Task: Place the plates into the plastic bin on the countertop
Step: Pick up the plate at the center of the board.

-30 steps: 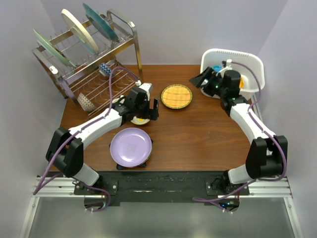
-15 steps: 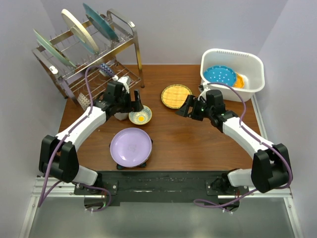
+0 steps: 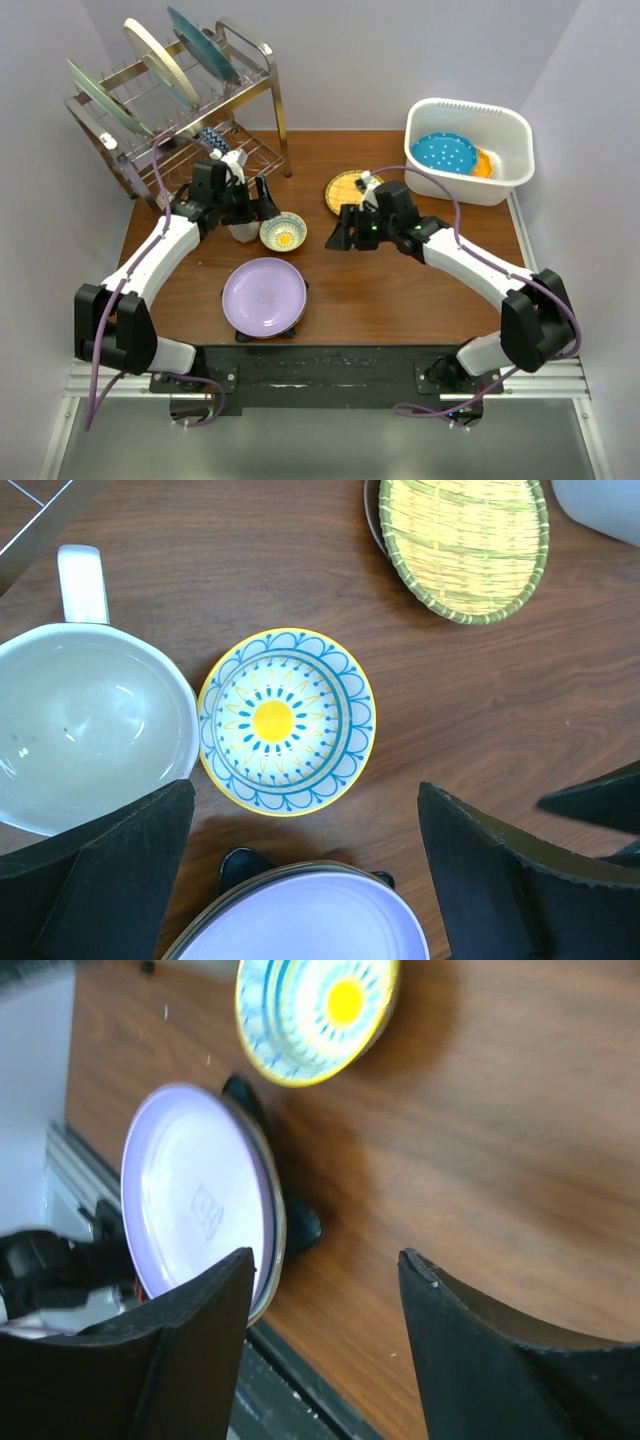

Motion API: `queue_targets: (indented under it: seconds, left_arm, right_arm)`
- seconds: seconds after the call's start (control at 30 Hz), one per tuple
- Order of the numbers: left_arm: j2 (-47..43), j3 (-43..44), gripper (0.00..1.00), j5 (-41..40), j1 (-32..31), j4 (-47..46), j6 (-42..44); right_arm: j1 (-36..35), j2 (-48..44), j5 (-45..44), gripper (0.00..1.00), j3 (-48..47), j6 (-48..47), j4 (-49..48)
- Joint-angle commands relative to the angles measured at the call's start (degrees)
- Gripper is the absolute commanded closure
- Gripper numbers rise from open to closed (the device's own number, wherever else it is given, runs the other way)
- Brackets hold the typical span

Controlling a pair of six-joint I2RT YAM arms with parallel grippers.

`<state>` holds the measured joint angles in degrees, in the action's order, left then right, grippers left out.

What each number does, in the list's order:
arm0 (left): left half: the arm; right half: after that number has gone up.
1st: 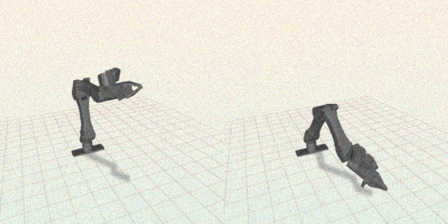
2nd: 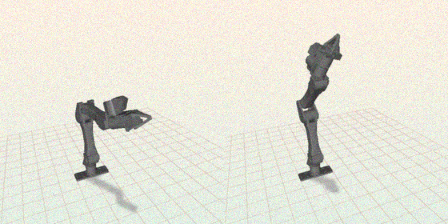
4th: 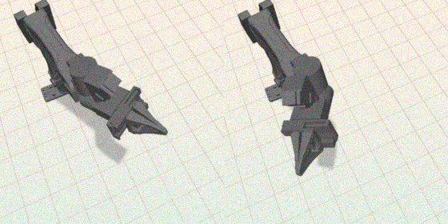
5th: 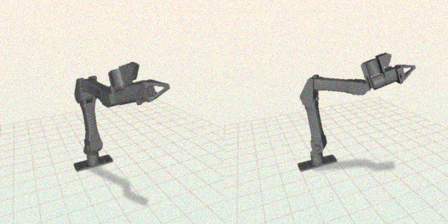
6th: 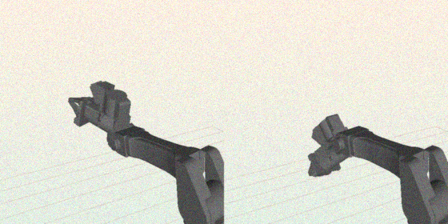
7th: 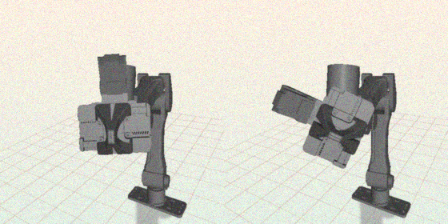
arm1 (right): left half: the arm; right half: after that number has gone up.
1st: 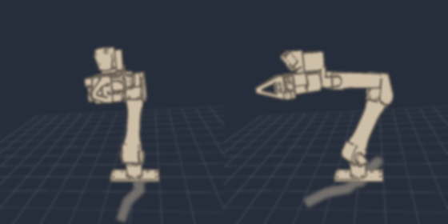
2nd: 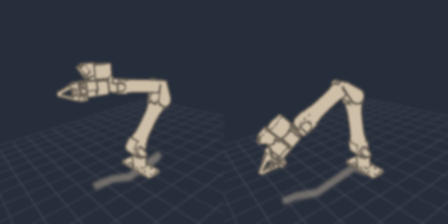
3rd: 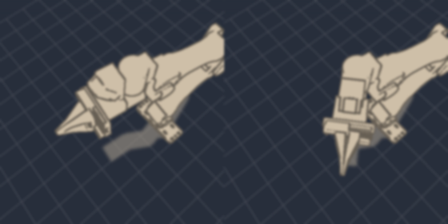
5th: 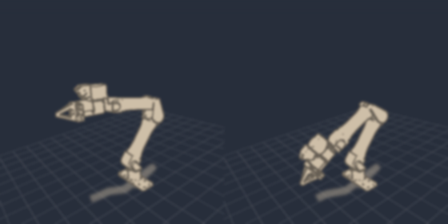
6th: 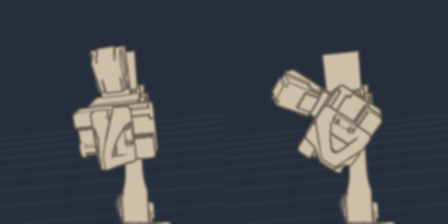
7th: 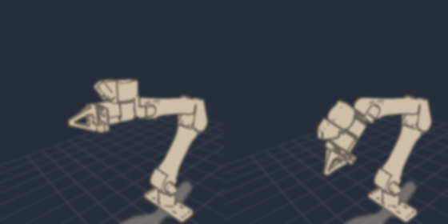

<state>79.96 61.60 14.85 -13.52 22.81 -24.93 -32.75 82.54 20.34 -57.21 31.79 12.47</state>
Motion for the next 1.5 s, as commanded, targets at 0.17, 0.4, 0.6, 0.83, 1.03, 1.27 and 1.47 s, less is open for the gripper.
queue_targets:
  seconds: [0.17,0.4,0.6,0.83,1.03,1.27,1.47]
  left_arm:
    - [-0.86,-0.26,0.02,5.18,1.13,-2.06,-0.21]
    - [-0.25,-0.52,0.02,5.98,1.39,-2.59,0.23]
    - [-0.16,-1.22,0.02,7.03,1.56,-3.56,0.14]
    - [0.02,-1.4,0.02,7.03,1.83,-3.56,0.58]
    - [-0.16,-2.1,0.02,6.95,1.92,-3.56,0.67]
    - [-0.25,-2.54,0.02,6.77,2.01,-3.73,1.02]
    - [-0.51,-3.24,0.02,7.3,2.09,-4.44,0.67]
  right_arm:
    - [-10.22,7.01,-1.61,0.48,-7.37,0.03,3.61]
    - [-12.07,9.91,-2.41,0.58,-10.37,-0.76,6.69]
    - [-13.04,13.6,-2.67,0.63,-13.01,-1.91,8.97]
    - [-14.35,15.54,-2.85,0.68,-13.72,-1.91,9.15]
    - [-14.97,16.68,-2.41,0.7,-15.21,-2.17,9.68]
    - [-15.85,19.14,-2.49,0.72,-17.32,-3.05,11.26]
    - [-16.38,21.08,-3.55,0.74,-19.87,-5.16,14.51]
